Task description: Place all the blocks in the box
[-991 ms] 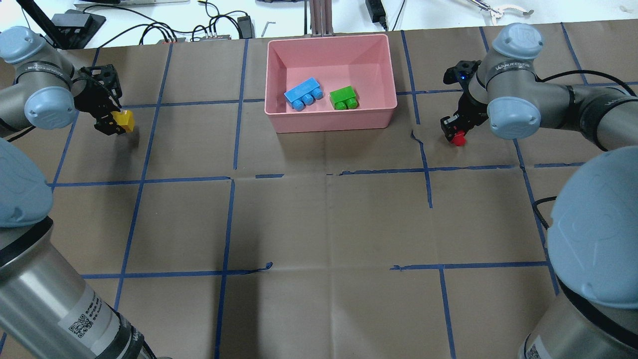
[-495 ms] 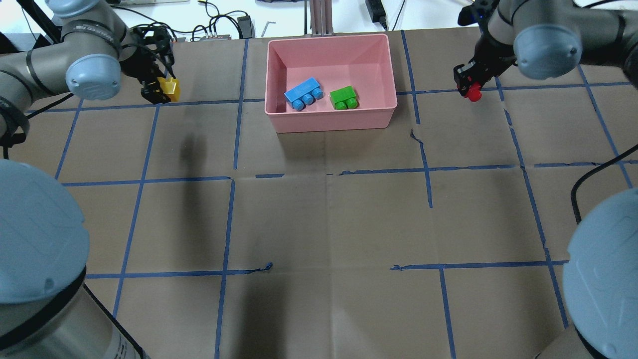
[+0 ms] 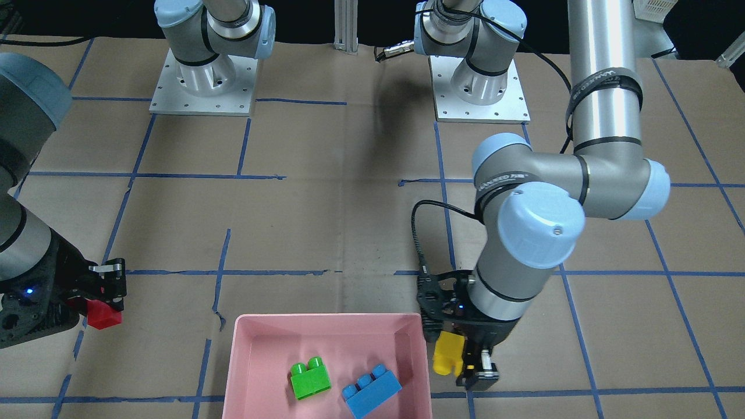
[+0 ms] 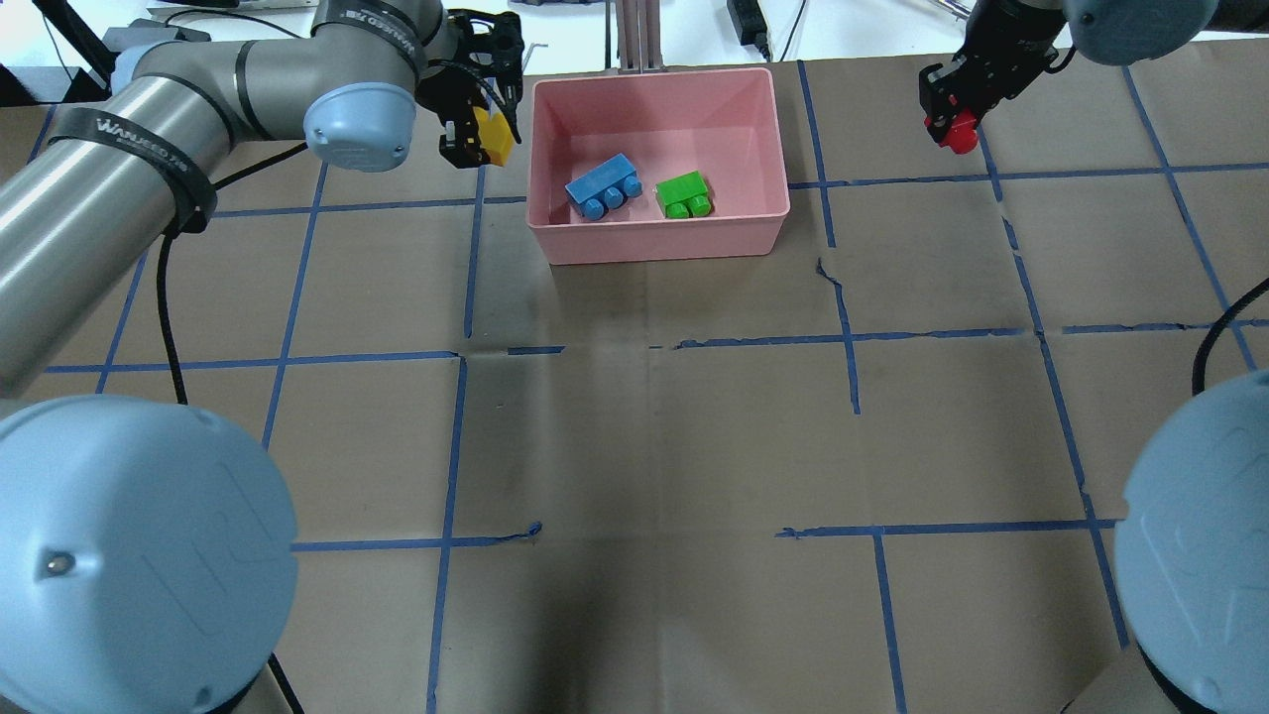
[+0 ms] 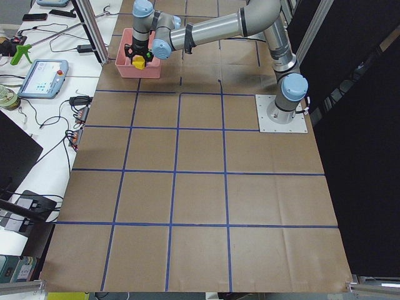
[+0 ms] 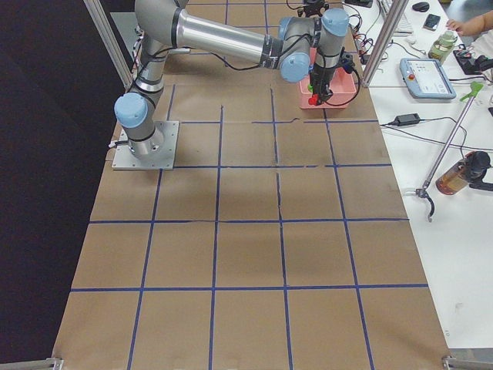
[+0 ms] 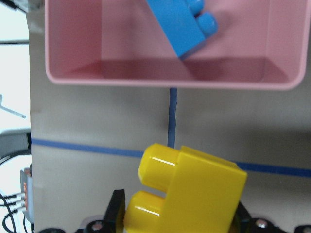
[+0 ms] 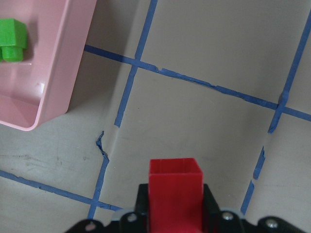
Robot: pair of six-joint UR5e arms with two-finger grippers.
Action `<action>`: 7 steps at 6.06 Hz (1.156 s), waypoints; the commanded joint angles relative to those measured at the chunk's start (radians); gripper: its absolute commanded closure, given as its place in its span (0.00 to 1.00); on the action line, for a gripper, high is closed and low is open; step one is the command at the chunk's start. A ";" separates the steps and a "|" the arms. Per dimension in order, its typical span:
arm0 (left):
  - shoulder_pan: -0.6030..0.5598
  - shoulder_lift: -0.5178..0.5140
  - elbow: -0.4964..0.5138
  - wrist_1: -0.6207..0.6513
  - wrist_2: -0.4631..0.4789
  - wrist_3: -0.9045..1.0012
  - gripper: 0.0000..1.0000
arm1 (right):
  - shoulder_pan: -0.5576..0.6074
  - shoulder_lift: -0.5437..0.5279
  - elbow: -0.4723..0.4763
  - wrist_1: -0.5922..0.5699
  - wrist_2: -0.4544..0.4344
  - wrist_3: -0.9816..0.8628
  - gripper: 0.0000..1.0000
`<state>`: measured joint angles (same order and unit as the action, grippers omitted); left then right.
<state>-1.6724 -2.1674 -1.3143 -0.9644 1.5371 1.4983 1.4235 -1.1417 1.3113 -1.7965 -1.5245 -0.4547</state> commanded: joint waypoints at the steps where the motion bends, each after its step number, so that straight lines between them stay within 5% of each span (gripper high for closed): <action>1: -0.084 -0.089 0.024 0.063 -0.006 -0.033 0.85 | 0.000 0.003 0.000 0.002 0.000 0.001 0.80; 2: -0.084 -0.077 0.024 0.058 0.001 -0.038 0.01 | 0.000 0.003 0.000 0.002 -0.002 0.001 0.80; 5: -0.017 0.036 -0.006 -0.078 0.015 -0.055 0.01 | 0.003 -0.001 -0.010 0.002 0.001 0.045 0.80; 7: 0.084 0.163 -0.141 -0.123 0.052 -0.061 0.01 | 0.136 0.064 -0.077 -0.018 0.000 0.223 0.80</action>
<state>-1.6349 -2.0706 -1.3917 -1.0708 1.5656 1.4425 1.4944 -1.1145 1.2768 -1.8095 -1.5238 -0.3245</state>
